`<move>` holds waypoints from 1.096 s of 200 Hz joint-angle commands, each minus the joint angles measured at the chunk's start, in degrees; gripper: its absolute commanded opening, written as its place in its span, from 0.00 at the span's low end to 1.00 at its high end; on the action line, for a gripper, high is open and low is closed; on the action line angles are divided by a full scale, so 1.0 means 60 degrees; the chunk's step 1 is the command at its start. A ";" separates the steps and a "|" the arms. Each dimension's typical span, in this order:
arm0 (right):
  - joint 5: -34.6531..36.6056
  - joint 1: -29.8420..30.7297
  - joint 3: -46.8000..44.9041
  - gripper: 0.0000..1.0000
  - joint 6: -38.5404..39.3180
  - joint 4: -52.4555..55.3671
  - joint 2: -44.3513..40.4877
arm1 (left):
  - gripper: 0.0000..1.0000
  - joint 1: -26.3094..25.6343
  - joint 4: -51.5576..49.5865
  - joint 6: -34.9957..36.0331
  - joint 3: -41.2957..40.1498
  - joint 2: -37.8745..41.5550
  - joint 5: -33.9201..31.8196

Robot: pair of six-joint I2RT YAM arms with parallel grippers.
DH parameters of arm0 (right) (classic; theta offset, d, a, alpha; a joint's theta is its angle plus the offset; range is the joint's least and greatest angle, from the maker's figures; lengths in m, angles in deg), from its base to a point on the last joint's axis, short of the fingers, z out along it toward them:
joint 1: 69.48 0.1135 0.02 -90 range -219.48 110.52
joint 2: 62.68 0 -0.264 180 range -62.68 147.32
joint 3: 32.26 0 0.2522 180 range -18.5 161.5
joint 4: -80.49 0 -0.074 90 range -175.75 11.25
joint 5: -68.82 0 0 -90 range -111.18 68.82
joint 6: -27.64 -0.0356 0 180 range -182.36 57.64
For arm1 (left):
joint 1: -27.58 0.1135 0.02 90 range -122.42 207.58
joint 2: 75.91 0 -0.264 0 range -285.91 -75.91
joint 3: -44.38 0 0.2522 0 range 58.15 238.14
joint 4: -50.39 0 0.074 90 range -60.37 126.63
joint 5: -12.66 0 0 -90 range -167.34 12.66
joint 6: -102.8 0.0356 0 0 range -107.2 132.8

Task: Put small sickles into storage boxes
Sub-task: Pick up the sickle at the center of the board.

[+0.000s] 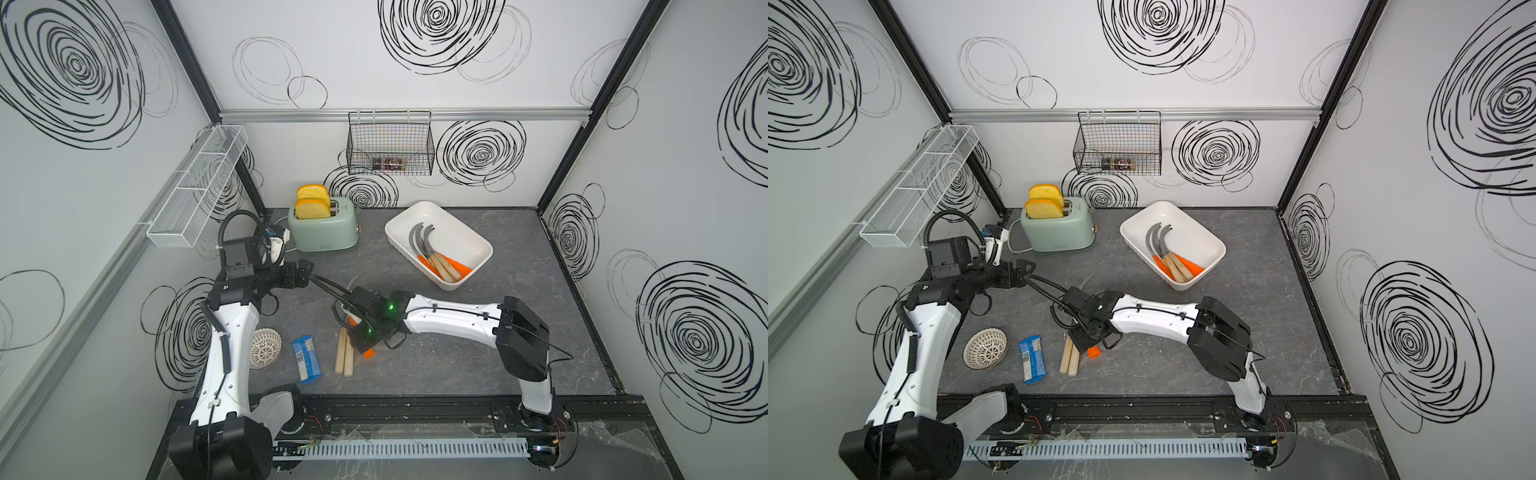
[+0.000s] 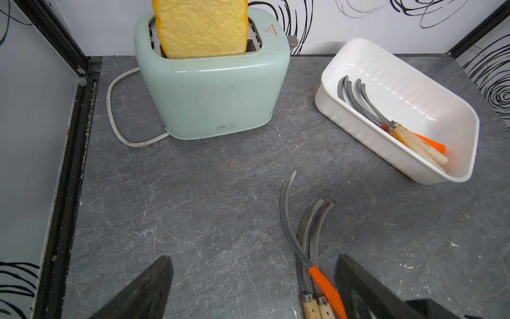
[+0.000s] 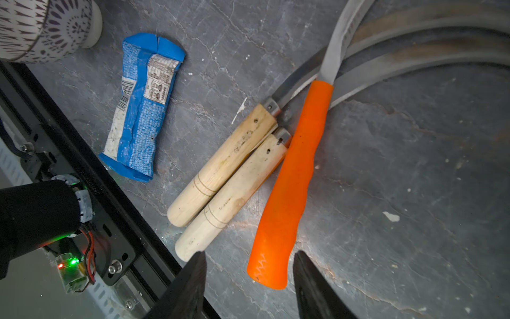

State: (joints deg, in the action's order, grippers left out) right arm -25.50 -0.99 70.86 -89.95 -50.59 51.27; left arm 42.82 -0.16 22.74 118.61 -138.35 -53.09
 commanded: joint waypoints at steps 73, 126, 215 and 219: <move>0.0665 0.0046 0.0835 0.54 -0.0103 0.1321 0.0959 | 0.96 0.0477 0.0215 0.0070 -0.0051 0.0104 0.0646; 0.0602 0.0055 0.0984 0.53 -0.0066 0.1295 0.1156 | 0.96 0.0521 0.0208 0.0127 -0.0037 0.0105 0.0675; 0.0678 0.0062 0.1401 0.53 0.0028 0.1625 0.1754 | 0.96 0.0652 0.0192 0.0172 -0.0058 0.0131 0.0833; 0.0689 0.0069 0.1433 0.52 0.0029 0.1648 0.1789 | 0.96 0.0664 0.0186 0.0167 -0.0058 0.0136 0.0854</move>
State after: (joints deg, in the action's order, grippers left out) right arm -22.15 -0.95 77.38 -90.34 -42.79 60.71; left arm 45.93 -0.14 22.85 118.57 -138.35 -49.72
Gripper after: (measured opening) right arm 0.527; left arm 0.962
